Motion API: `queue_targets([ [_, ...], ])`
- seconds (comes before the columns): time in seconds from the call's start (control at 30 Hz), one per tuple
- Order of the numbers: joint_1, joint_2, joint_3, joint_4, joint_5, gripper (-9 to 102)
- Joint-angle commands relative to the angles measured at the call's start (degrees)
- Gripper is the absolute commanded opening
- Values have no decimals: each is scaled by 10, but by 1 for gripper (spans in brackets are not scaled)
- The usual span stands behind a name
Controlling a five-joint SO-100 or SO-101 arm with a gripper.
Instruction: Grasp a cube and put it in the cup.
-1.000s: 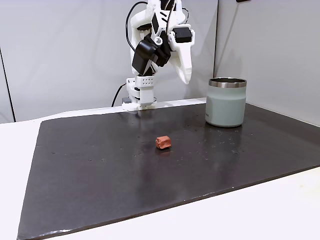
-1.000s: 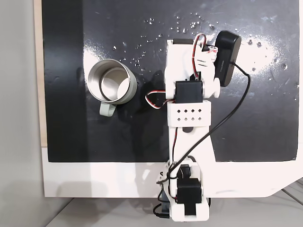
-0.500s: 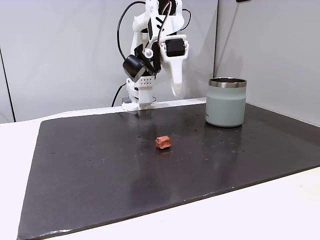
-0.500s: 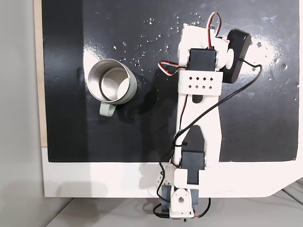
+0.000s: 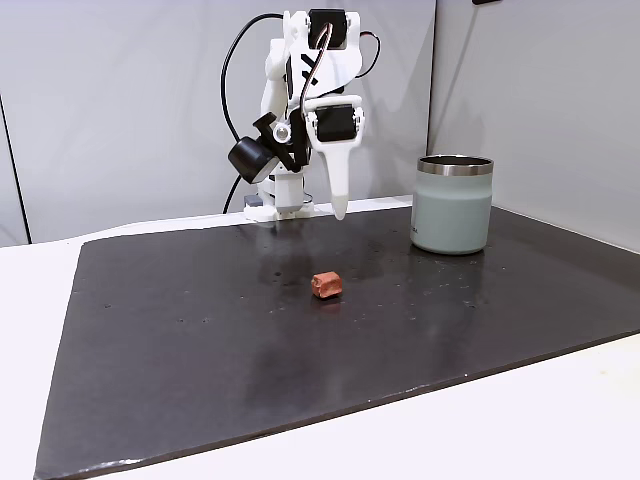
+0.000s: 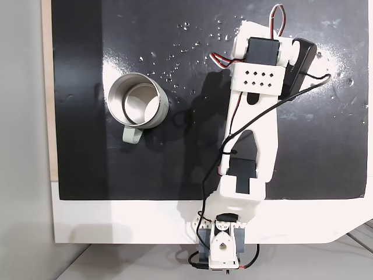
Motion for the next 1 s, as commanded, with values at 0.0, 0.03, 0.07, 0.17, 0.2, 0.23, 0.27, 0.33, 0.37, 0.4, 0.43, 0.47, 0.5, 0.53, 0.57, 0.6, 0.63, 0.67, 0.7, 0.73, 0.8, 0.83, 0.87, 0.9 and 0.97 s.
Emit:
queue_targets([
  [0.0, 4, -8, -58, 13, 7, 0],
  [0.03, 4, -12, -62, 15, 7, 0],
  [0.07, 2, -15, -65, 16, 7, 0],
  [0.17, -1, -18, -71, 17, 7, 0],
  [0.2, -2, -18, -72, 17, 7, 0],
  [0.23, -3, -18, -72, 17, 7, 0],
  [0.27, -4, -20, -72, 17, 7, 0],
  [0.33, -3, -22, -72, 18, 7, 1],
  [0.37, -2, -22, -72, 19, 8, 4],
  [0.4, 0, -22, -72, 21, 8, 8],
  [0.43, 1, -23, -72, 24, 7, 12],
  [0.47, 3, -23, -72, 25, 6, 15],
  [0.5, 5, -24, -72, 28, 6, 17],
  [0.53, 8, -25, -72, 30, 6, 20],
  [0.57, 11, -25, -72, 32, 7, 21],
  [0.6, 12, -25, -72, 33, 7, 22],
  [0.63, 15, -25, -72, 34, 7, 22],
  [0.67, 16, -25, -72, 36, 7, 22],
  [0.7, 17, -25, -72, 36, 7, 22],
  [0.73, 18, -25, -72, 37, 7, 22],
  [0.8, 18, -25, -72, 39, 6, 22],
  [0.83, 18, -25, -72, 40, 6, 22],
  [0.87, 18, -27, -72, 40, 6, 22],
  [0.9, 18, -29, -72, 40, 6, 22],
  [0.97, 19, -35, -74, 41, 6, 22],
])
